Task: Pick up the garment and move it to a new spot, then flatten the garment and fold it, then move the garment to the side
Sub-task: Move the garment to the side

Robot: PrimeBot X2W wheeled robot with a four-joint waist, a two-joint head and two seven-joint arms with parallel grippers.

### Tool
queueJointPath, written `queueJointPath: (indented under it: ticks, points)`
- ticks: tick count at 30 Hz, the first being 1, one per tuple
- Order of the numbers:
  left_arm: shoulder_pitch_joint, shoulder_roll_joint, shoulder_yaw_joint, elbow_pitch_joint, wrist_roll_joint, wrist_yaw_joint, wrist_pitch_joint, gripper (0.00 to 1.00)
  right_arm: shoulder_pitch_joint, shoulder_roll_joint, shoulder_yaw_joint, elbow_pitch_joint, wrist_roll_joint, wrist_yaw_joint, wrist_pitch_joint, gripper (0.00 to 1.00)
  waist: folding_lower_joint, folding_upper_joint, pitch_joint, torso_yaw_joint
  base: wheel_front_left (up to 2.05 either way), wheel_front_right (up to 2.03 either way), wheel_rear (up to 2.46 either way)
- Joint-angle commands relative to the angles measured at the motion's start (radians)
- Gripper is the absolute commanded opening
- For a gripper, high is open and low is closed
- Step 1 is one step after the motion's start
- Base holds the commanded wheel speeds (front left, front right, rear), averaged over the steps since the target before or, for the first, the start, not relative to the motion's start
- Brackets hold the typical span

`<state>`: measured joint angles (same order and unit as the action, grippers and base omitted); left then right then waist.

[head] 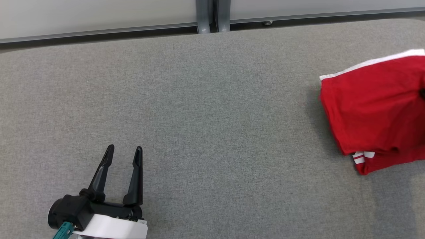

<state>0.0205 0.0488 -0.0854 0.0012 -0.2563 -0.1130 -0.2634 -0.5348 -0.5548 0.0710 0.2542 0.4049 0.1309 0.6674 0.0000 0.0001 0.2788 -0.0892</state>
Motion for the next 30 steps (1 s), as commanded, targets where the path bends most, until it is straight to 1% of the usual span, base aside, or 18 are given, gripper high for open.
queueJointPath:
  ticks: [1, 2, 3, 4, 6, 9, 12, 13, 14, 15, 19, 21, 26, 30]
  points:
    - [-0.012, 0.004, 0.006, 0.002, 0.005, -0.004, -0.001, 1.00, 0.022, 0.018, -0.024, 0.018, -0.056, 0.000, -0.018, 0.32, 0.0000, -0.0001, -0.003, 0.002, 0.00, 0.00, 0.00]
    - [-0.010, 0.004, 0.009, 0.003, 0.006, -0.005, -0.001, 1.00, 0.032, 0.027, -0.030, 0.027, -0.087, 0.000, -0.022, 0.39, 0.0000, -0.0001, -0.004, 0.001, 0.00, 0.00, 0.00]
    - [-0.006, 0.004, 0.011, 0.002, 0.006, -0.006, -0.001, 1.00, 0.042, 0.038, -0.033, 0.033, -0.115, 0.000, -0.031, 0.73, 0.0000, -0.0001, -0.005, 0.000, 0.00, 0.00, 0.00]
    - [-0.001, 0.004, 0.015, 0.001, 0.007, -0.006, -0.001, 1.00, 0.046, 0.047, -0.046, 0.038, -0.144, 0.000, -0.043, 1.00, 0.0000, -0.0001, -0.005, -0.002, 0.00, 0.00, 0.00]
    - [0.008, 0.004, 0.017, 0.002, 0.011, -0.007, -0.001, 1.00, 0.063, 0.063, -0.063, 0.048, -0.200, 0.000, -0.067, 1.00, 0.0000, -0.0001, -0.006, -0.007, 0.00, 0.00, 0.00]
    - [0.017, 0.004, 0.027, -0.002, 0.017, -0.007, -0.001, 1.00, 0.079, 0.102, -0.091, 0.050, -0.247, 0.000, -0.108, 1.00, 0.0000, -0.0001, -0.008, -0.016, 0.00, 0.00, 0.00]
    - [0.030, 0.003, 0.038, -0.003, 0.021, -0.009, -0.001, 1.00, 0.087, 0.127, -0.111, 0.020, -0.277, 0.000, -0.177, 1.00, 0.0000, -0.0001, -0.015, -0.027, 0.00, 0.00, 0.00]
    - [0.031, 0.004, 0.042, -0.004, 0.023, -0.010, -0.001, 1.00, 0.089, 0.144, -0.125, 0.006, -0.281, 0.000, -0.210, 1.00, 0.0000, -0.0001, -0.021, -0.030, 0.00, 0.00, 0.00]
    - [0.031, 0.004, 0.042, -0.004, 0.023, -0.010, -0.001, 1.00, 0.089, 0.144, -0.125, 0.006, -0.281, 0.000, -0.210, 1.00, 0.0000, -0.0001, -0.021, -0.030, 0.00, 0.00, 0.00]
    - [0.031, 0.004, 0.047, -0.004, 0.027, -0.010, -0.001, 1.00, 0.096, 0.161, -0.138, -0.008, -0.288, 0.000, -0.238, 1.00, 0.0000, -0.0001, -0.027, -0.032, 0.00, 0.00, 0.00]
    - [0.037, 0.004, 0.063, -0.006, 0.022, -0.011, -0.001, 1.00, 0.138, 0.217, -0.191, -0.079, -0.315, 0.000, -0.376, 1.00, 0.0000, -0.0001, -0.067, -0.032, 0.00, 0.00, 0.00]
    - [0.047, 0.004, 0.073, -0.005, 0.012, -0.006, -0.001, 1.00, 0.168, 0.255, -0.208, -0.125, -0.321, 0.000, -0.454, 1.00, 0.0000, -0.0001, -0.092, -0.030, 0.00, 0.00, 0.00]
    - [0.073, 0.004, 0.105, -0.006, -0.006, 0.013, -0.001, 1.00, 0.277, 0.315, -0.190, -0.221, -0.336, 0.000, -0.672, 1.00, 0.0000, -0.0001, -0.159, -0.024, 0.00, 0.00, 0.00]
    - [0.101, 0.004, 0.140, -0.005, -0.018, 0.033, -0.001, 1.00, 0.372, 0.366, -0.176, -0.235, -0.353, 0.000, -0.839, 1.00, 0.0000, -0.0001, -0.206, -0.015, 0.00, 0.00, 0.00]
